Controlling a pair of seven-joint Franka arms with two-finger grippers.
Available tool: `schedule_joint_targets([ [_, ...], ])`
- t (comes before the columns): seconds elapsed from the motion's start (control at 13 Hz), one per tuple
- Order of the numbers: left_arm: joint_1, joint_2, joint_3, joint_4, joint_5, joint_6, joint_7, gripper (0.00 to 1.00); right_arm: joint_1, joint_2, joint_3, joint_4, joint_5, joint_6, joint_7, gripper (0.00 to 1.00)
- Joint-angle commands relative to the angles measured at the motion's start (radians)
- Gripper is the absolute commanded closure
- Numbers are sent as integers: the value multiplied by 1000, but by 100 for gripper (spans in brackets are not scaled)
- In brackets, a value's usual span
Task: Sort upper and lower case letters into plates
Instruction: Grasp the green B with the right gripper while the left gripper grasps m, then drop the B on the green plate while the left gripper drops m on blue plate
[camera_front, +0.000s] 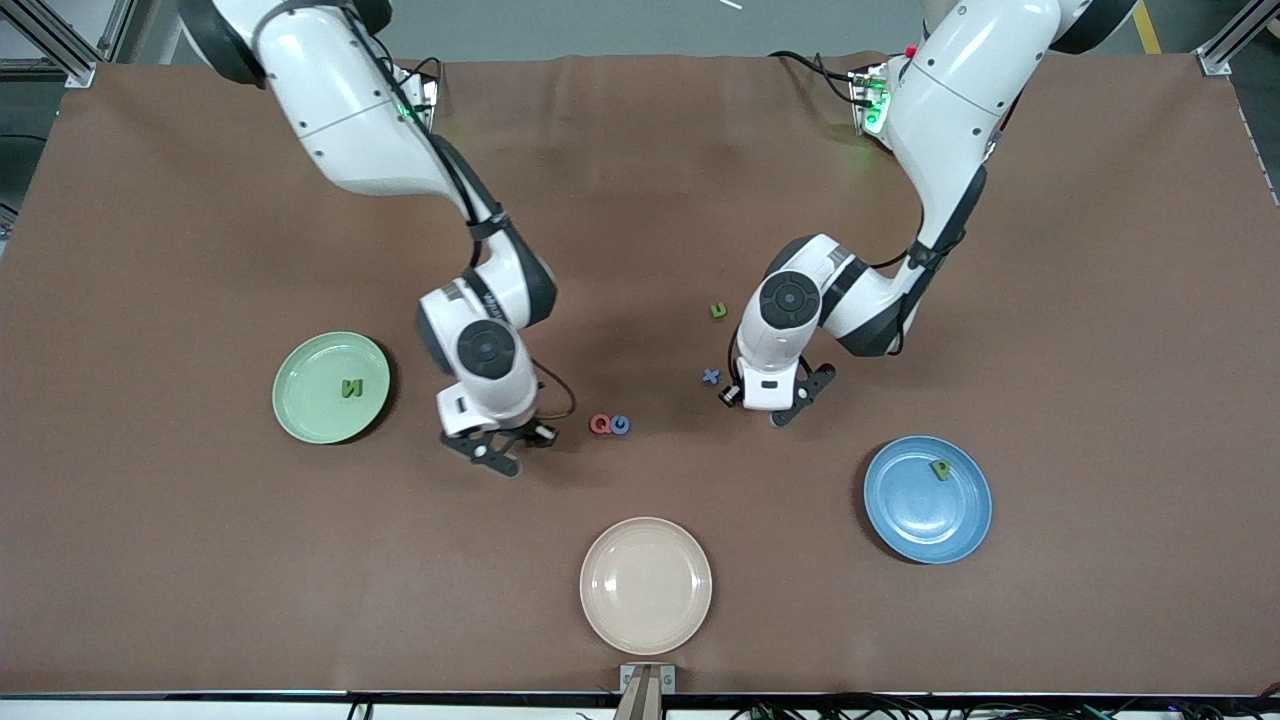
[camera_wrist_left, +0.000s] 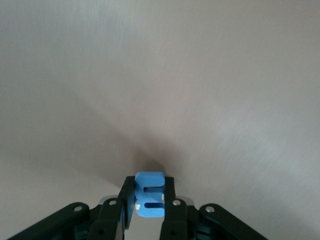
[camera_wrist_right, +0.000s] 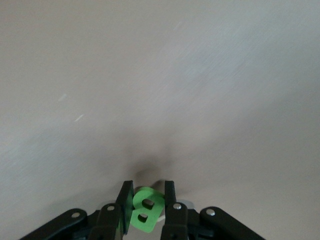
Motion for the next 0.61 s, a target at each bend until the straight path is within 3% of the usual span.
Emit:
schedule_joint_targets([
  [0.0, 74, -35, 0, 38, 85, -43, 55, 100, -144, -198, 27, -176, 22, -58, -265, 100],
  [0.31, 214, -70, -3, 107, 151, -183, 330, 100, -365, -388, 27, -426, 44, -37, -704, 100],
  [0.54, 302, -59, -4, 98, 151, -188, 495, 99, -461, -439, 27, -641, 44, 156, -858, 100],
])
